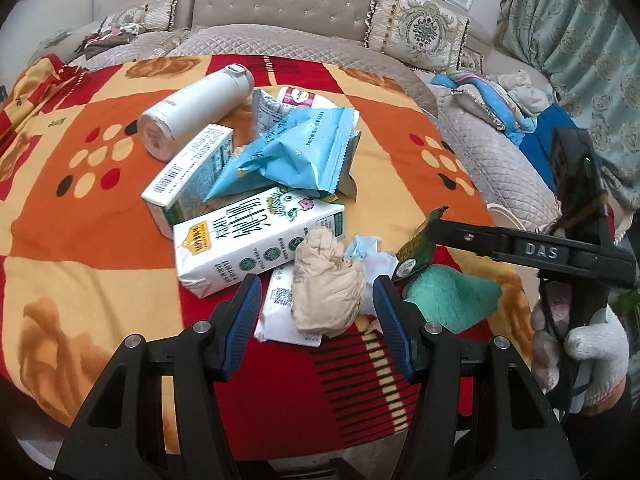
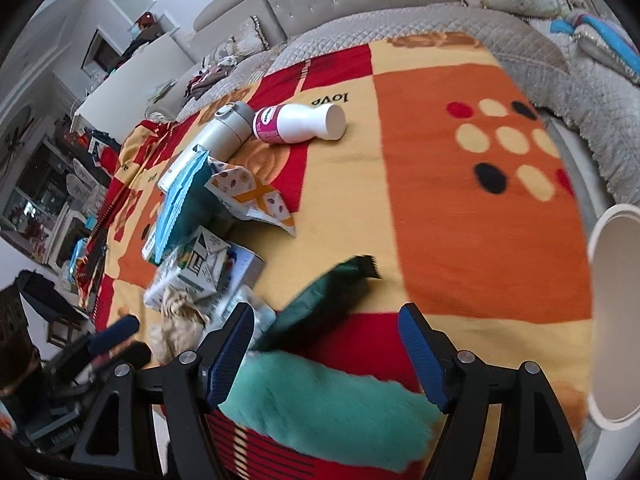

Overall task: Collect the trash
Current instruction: 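Grasp the green snack packet with the right tool while the left tool grasps the beige glove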

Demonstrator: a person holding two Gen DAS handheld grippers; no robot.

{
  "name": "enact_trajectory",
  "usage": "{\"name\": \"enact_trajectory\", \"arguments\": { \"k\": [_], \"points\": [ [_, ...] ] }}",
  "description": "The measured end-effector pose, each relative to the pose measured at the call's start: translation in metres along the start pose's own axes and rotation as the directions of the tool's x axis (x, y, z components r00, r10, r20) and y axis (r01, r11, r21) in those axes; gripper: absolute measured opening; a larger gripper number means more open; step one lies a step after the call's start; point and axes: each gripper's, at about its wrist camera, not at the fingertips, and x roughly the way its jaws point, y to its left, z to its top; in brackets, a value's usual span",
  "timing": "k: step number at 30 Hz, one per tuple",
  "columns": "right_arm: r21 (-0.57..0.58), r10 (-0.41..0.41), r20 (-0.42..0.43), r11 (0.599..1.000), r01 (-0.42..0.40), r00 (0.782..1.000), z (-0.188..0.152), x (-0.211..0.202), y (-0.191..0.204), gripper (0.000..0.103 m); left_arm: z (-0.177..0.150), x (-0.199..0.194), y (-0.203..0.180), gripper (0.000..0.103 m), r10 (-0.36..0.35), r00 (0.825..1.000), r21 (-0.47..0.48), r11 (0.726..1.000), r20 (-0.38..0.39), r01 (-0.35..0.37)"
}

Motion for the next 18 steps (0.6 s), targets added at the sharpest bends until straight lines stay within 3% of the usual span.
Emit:
{"name": "enact_trajectory", "arguments": {
  "k": [9,10,11,12,18],
  "points": [
    [0.079,0.044,-0.049,0.996,-0.04,0.998,0.005,0.029,-0.003,0.071,0.0,0.027,-0.001,0.055,-0.045,0.998,0.001,0.999,-0.038,0.045],
    [0.086,0.051,-0.045,0.995,-0.047,0.998,0.005,0.031,-0.005,0.066,0.0,0.028,0.0,0.047,-0.053,0.998,-0.006,0.999,-0.038,0.053],
    [0.091,0.06,-0.04,0.994,-0.056,0.997,0.005,0.031,-0.008,0.05,0.001,0.029,0.001,0.04,-0.062,0.997,-0.013,0.998,-0.038,0.061],
    [0.097,0.073,-0.039,0.993,-0.069,0.997,0.005,0.033,-0.009,0.041,0.001,0.03,0.002,0.03,-0.064,0.997,-0.015,0.998,-0.045,0.063],
    [0.075,0.1,0.0,0.992,-0.1,0.995,0.004,0.023,-0.01,0.026,0.005,0.021,0.001,0.022,-0.074,0.996,0.012,0.997,-0.049,0.075]
  ]
}}
